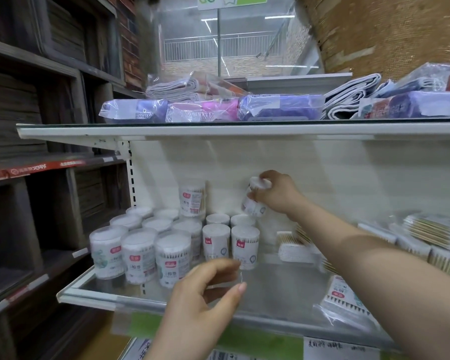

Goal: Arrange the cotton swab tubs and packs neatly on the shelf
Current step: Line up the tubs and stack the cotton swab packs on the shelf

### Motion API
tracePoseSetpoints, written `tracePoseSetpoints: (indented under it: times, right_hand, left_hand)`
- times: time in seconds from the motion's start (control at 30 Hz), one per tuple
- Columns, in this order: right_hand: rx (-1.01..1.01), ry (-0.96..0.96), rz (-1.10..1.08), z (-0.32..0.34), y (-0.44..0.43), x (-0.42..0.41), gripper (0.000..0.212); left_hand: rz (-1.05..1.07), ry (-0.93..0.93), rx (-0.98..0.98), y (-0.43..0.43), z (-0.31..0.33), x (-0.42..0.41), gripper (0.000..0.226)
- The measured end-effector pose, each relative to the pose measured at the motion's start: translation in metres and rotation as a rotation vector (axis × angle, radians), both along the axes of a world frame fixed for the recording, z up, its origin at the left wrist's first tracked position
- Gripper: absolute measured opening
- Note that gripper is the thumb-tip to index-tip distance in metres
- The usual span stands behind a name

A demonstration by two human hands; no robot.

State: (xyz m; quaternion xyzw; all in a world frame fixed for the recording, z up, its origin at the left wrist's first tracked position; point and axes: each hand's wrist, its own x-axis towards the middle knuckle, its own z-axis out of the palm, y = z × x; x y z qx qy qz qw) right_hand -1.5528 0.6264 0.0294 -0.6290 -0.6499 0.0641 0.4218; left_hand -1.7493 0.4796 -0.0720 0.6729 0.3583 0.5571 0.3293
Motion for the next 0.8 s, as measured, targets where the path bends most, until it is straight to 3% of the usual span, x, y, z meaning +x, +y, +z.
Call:
tracePoseSetpoints:
  times: [0.17,0.33,0.57,0.8]
  right_hand:
    - [-0.029,-0.048,0.018,-0.005,0.008,-0.023,0.065]
    - [-0.047,-0.121,-0.005,-0.006,0.008,-0.029,0.059]
    - [-0.056,-0.218,-0.126,-0.005,-0.007,0.002,0.056]
    - [-0.127,-0.040,-0.160,-0.023,-0.009,0.018,0.058]
  left_hand:
    - [0.013,-0.015,-0.020,-0.005,0.001,-0.010,0.034]
    - [0.028,-0.041,-0.067,-0.009,-0.001,-0.023,0.028]
    - [0.032,-0.045,-0.052,-0.009,-0.006,-0.027,0.039]
    - [-0.013,-0.035,-0.044,-0.011,-0.006,-0.015,0.039]
